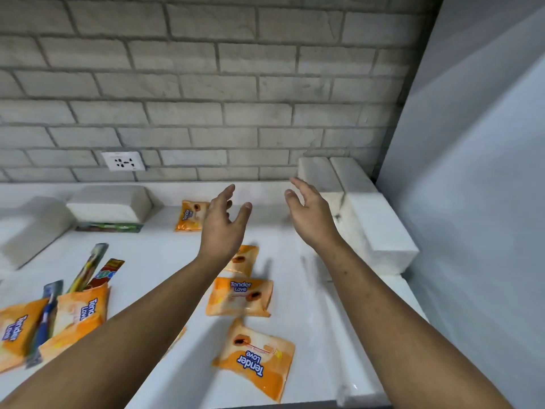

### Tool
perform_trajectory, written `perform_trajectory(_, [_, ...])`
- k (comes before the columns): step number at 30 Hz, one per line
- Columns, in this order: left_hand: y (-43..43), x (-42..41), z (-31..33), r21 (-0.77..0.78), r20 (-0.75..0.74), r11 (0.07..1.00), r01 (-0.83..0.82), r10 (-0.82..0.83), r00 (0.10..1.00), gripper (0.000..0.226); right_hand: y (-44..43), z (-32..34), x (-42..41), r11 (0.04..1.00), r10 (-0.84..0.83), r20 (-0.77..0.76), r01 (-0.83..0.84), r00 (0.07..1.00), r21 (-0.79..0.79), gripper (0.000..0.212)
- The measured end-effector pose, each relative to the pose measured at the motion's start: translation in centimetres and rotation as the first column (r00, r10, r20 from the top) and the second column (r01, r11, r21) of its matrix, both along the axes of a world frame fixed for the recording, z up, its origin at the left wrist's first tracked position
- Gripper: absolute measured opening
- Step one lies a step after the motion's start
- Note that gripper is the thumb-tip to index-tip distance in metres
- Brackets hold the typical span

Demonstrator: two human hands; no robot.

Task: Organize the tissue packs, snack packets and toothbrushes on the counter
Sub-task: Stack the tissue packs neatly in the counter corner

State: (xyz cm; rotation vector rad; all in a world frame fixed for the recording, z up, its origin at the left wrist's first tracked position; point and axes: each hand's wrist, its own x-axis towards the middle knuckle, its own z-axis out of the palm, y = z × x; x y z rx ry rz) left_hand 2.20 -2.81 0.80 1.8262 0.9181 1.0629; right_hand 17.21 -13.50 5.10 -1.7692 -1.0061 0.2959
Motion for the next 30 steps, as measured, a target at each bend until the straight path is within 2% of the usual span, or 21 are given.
perform_trajectory(7, [7.4,-10.9,-0.8,0.045,-0.085,0.992,-0.117,0.12,0.989,0.057,9.1,-1.1,-9.1,0.992,0.127,-0.001,-0.127,0.992,-0.022,0.044])
perform_trajectory(16, [17.2,-27.8,-2.3,0.084,-0.176,0.933,-0.351,0.36,0.916,0.058,22.5,-3.4,-22.6,0.932,0.353,-0.024,-0.354,0.935,-0.083,0.044])
perform_trajectory(23, [21.2,-39.6,-2.6,0.067,-0.224,0.861,-0.504,0.505,0.833,0.059,29.4,-5.9,-33.1,0.842,0.506,-0.151,-0.525,0.849,-0.127,0.046])
perform_trajectory(30, [23.0,-48.8,-3.6,0.039,-0.338,0.776,-0.629,0.603,0.723,0.057,32.9,-9.3,-42.1,0.732,0.615,-0.198,-0.646,0.764,-0.218,0.053])
